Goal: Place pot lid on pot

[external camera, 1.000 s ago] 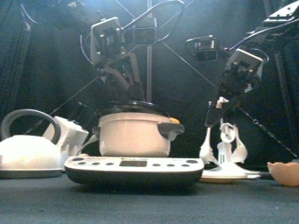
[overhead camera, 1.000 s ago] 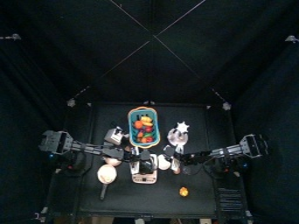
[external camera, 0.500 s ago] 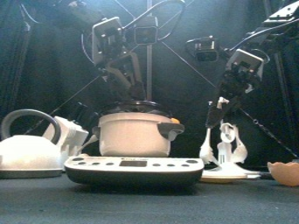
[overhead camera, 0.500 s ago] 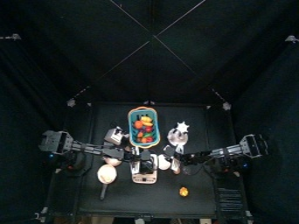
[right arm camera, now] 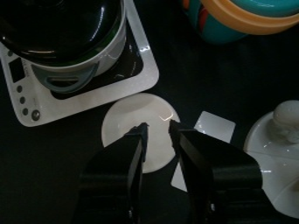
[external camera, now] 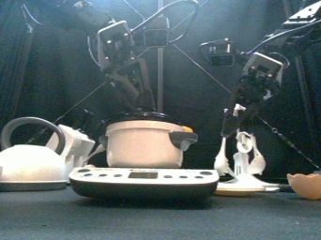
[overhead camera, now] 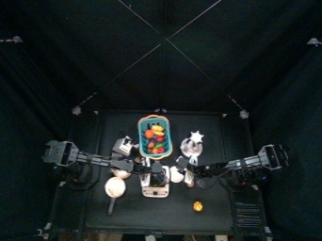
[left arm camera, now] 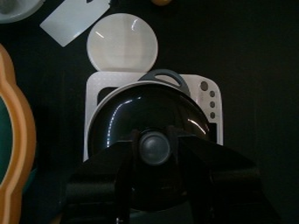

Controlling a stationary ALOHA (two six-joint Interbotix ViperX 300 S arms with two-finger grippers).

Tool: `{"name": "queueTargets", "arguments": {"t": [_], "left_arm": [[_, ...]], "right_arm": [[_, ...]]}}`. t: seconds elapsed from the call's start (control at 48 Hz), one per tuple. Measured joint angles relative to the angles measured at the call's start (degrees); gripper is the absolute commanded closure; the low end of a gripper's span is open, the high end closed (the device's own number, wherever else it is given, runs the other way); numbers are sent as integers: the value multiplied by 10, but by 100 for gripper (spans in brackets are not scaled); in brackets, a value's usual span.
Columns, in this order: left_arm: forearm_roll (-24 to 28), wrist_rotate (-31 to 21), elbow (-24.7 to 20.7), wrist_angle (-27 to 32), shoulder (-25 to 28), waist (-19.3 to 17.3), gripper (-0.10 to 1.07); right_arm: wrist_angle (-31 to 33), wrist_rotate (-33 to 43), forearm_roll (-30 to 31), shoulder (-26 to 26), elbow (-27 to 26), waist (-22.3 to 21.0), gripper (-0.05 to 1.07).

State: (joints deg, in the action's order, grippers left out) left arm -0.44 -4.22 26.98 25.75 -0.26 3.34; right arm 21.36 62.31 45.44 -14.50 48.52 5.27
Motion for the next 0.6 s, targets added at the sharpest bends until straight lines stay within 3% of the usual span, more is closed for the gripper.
{"name": "queueTargets", "arguments": {"t": [0.208, 0.604], "left_arm": [[0, 0, -2, -1, 0, -1, 8], [22, -2, 4, -67, -20, -1, 8]], "right_arm": [[-1, 0, -1, 0, 0, -1, 34], [-1, 0, -1, 0, 0, 0, 34]]}}
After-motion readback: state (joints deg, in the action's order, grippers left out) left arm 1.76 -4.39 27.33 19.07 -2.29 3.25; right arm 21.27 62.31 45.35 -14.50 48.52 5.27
